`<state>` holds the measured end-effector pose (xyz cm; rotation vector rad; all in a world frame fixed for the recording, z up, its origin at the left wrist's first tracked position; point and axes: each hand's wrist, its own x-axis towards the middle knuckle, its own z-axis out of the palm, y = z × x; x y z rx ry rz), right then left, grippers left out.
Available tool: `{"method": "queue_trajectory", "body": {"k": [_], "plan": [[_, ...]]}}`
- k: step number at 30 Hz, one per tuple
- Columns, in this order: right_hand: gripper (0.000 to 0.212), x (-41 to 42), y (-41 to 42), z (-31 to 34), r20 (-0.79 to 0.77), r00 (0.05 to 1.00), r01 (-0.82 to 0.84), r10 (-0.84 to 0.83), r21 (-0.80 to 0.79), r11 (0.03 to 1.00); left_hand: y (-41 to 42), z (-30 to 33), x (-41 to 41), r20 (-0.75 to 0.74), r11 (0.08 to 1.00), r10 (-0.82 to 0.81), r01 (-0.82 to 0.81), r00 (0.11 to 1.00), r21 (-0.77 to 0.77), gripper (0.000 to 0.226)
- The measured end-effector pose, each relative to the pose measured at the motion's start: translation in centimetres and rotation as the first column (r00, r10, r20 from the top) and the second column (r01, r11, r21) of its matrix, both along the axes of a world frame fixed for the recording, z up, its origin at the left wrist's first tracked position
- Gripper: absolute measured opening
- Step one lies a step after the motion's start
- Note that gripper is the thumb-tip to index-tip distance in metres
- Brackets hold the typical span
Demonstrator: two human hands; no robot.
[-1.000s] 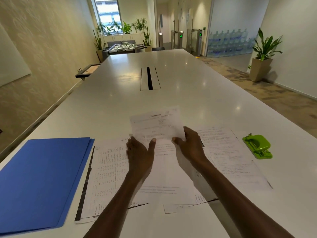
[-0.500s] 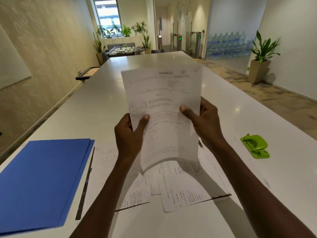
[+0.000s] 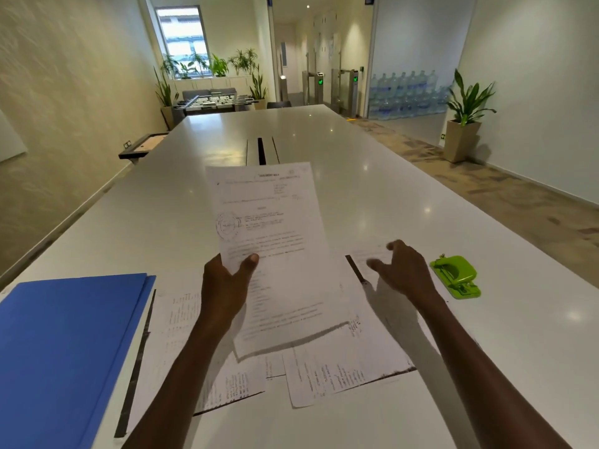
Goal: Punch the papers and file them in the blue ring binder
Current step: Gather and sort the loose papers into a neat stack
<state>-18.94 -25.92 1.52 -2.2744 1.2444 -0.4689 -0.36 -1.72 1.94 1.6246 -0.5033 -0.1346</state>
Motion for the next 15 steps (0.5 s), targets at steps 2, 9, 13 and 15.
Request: {"method": "queue_trajectory", "body": {"k": [2,9,13,15], "plan": [[0.075,-1.4,-0.7,-1.0,-0.285,0.955,0.049,-0.075,-0.096,0.994,0.2,-0.9,0.0,-0.037,0.999,-0.027,0.027,0.999,0.018,0.021],[0.093,-3.3,-0.9,-2.6,-0.454,0.876,0.109,-0.163,-0.143,0.984,0.0,-2.6,-0.3,-0.116,0.995,-0.077,0.084,0.990,0.056,0.029],[0.099,-2.4,-0.9,-2.6,-0.471,0.859,0.150,-0.201,-0.144,0.978,0.2,-3.0,-0.2,-0.129,0.991,-0.087,0.100,0.988,0.093,0.031],[0.096,-2.0,-1.5,-2.5,-0.502,0.851,0.102,-0.154,-0.130,0.986,0.2,-3.2,-0.1,-0.136,0.988,-0.087,0.103,0.987,0.116,0.029]]}}
